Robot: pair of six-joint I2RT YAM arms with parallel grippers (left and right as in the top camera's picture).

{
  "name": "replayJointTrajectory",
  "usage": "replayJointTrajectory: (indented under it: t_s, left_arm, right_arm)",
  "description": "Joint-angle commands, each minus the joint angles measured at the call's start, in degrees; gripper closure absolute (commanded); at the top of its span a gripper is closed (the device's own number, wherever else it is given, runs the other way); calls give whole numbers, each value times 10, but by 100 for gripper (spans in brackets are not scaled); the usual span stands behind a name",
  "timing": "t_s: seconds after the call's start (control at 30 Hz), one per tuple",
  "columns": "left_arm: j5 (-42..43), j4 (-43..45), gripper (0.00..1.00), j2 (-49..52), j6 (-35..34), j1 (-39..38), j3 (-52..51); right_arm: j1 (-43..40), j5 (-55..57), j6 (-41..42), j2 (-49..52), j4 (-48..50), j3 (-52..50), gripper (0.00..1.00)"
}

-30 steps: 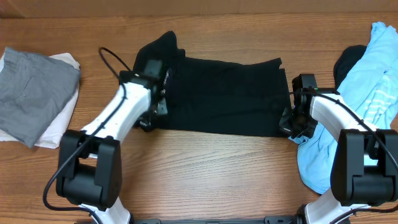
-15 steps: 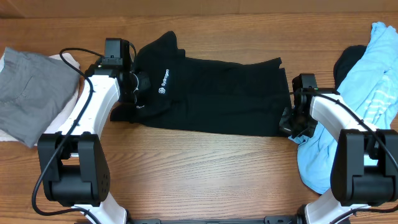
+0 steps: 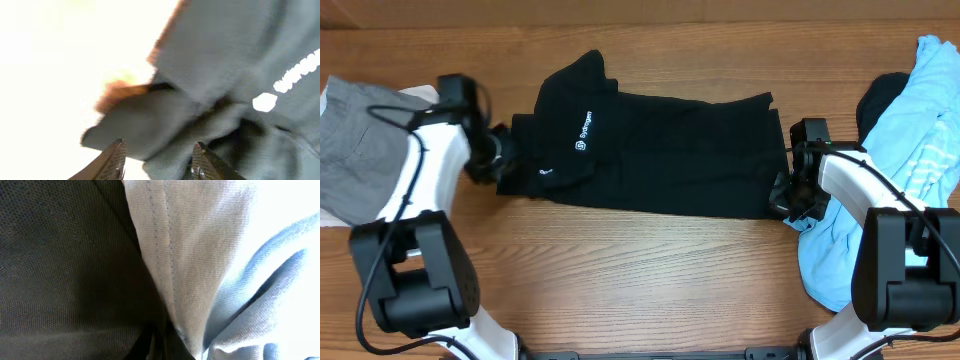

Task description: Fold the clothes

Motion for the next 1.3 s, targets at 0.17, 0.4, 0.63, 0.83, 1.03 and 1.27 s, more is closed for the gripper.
replayJointTrajectory:
  t_s: [0.17, 0.4, 0.63, 0.83, 1.03, 1.27]
  left_arm:
    - [-54, -17, 39, 2, 40, 20, 1]
    - [-70, -19, 39, 41, 41, 19, -16]
    - [24, 18, 45, 125, 87, 5, -37]
    - [21, 39, 96, 132, 104, 10, -37]
    - [-66, 25, 96, 117, 95, 37, -30]
    - [-223, 19, 96, 97, 45, 84, -14]
  right_arm:
    - [-4, 19, 0, 10, 12, -12, 91]
    - [-4, 10, 0, 10, 6, -12, 91]
    - [-4, 10, 0, 10, 6, -12, 91]
    - [-4, 10, 0, 10, 6, -12, 91]
    - [-4, 10, 0, 10, 6, -12, 91]
    - [-4, 8, 1, 10, 4, -12, 91]
